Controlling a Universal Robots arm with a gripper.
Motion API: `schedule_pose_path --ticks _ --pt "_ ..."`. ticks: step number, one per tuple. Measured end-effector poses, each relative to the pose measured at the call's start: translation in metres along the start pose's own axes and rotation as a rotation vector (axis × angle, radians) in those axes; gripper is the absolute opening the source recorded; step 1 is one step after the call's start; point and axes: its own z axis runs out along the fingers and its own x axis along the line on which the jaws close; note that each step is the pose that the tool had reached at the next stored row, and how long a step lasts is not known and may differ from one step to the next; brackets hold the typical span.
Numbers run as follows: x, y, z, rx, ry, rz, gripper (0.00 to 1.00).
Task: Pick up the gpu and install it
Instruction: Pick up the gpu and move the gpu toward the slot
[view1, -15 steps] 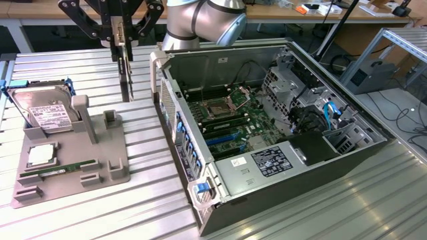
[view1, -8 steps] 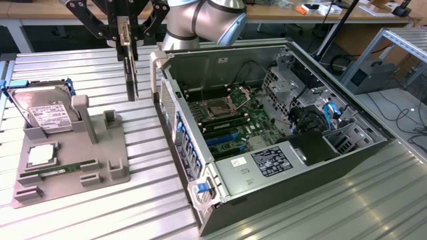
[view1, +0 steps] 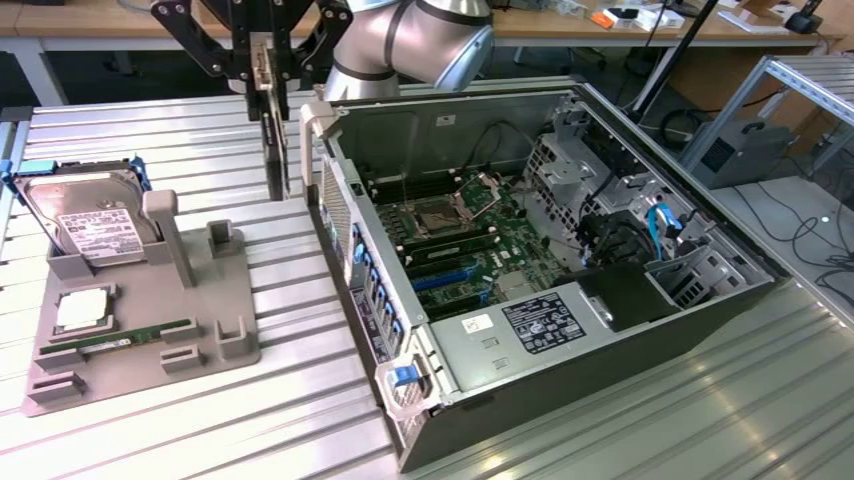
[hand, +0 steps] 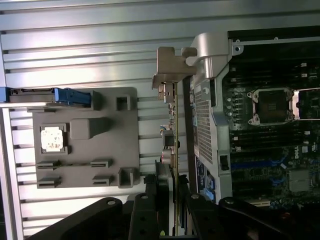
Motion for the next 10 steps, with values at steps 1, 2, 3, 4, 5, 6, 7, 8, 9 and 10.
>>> schedule_pose_path --ticks 1,2,3,4,5,6,7,8,9,10 --pt "-0.002 0.0001 0.0001 0.0 0.0 0.0 0.27" --pt "-0.003 0.0002 0.0001 -0.0001 -0.0001 0.0 0.27" --pt "-0.005 0.0003 0.0001 0.0 0.0 0.0 0.27" --pt "-0.006 0.0004 0.0002 0.0 0.0 0.0 0.27" --pt "-0.007 0.0005 0.0002 0.0 0.0 0.0 0.27" --pt "-0.008 0.0006 0.0002 0.0 0.0 0.0 0.27" --pt "-0.009 0.0007 0.0003 0.0 -0.0001 0.0 0.27" --pt "-0.01 0.0008 0.0003 0.0 0.0 0.0 0.27" --pt "-0.012 0.0009 0.0003 0.0001 0.0 0.0 0.27" --pt "-0.013 0.001 0.0004 0.0001 0.0 0.0 0.27"
